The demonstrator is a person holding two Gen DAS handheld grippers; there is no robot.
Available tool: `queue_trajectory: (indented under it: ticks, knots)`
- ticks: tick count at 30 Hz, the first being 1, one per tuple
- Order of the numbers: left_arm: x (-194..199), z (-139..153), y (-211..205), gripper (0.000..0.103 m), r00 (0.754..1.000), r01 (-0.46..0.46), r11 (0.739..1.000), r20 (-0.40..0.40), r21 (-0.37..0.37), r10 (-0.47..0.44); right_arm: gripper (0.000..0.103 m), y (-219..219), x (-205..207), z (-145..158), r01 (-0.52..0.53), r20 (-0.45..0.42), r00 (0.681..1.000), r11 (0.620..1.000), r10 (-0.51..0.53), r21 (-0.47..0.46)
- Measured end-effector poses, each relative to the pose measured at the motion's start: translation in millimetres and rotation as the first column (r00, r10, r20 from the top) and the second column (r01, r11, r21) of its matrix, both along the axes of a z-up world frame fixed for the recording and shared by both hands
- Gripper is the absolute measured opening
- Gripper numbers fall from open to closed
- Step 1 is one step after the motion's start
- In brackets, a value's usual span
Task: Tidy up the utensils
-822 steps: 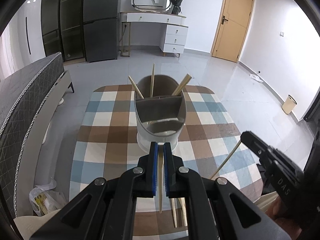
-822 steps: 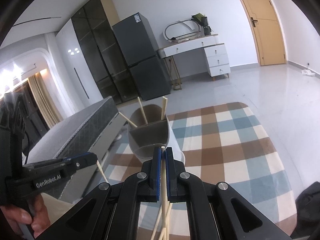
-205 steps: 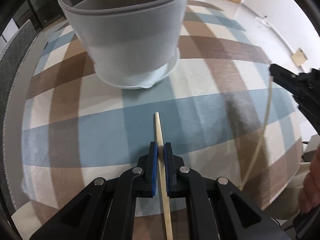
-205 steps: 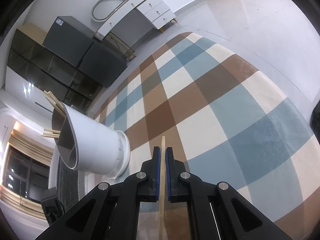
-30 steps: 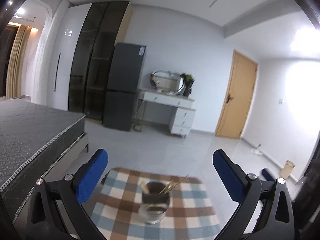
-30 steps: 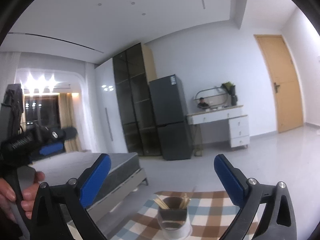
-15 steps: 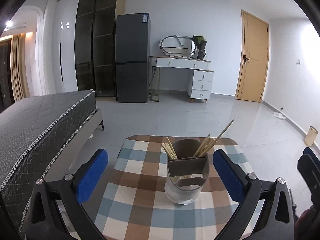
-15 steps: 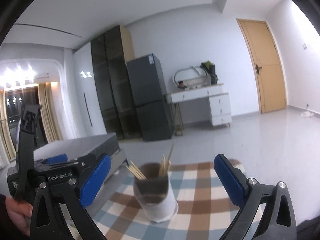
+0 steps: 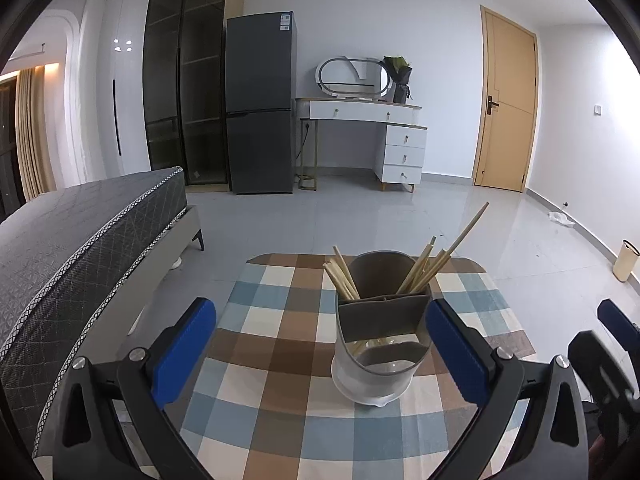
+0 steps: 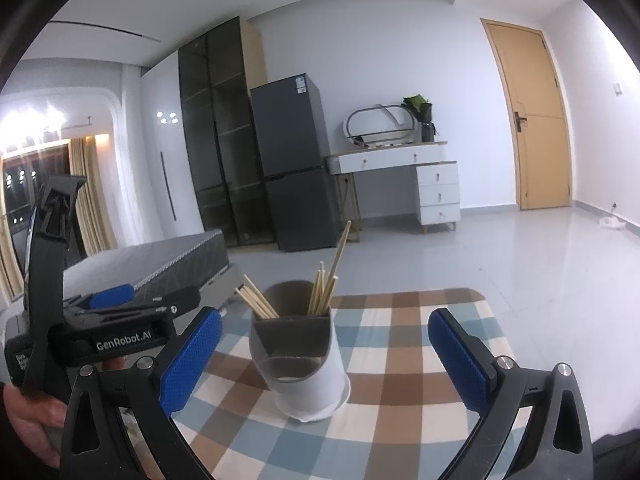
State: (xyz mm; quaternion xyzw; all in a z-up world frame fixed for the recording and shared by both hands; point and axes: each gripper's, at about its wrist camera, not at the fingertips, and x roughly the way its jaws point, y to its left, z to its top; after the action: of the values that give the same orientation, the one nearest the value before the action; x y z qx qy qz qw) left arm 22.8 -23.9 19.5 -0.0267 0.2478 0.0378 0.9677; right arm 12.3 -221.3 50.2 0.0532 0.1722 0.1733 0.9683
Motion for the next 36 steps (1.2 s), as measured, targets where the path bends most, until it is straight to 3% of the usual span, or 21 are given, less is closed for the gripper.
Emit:
queue_trajectory:
  ticks: [36]
  knots:
    - [0.7,1.4,4.5,0.102,1.0,0.002,0.999,-0.024,-0.032,-0.003,0.103,-0.3,-2.6,-2.5,0.02,-0.011,1.0,1.0,-0.021,-0.02]
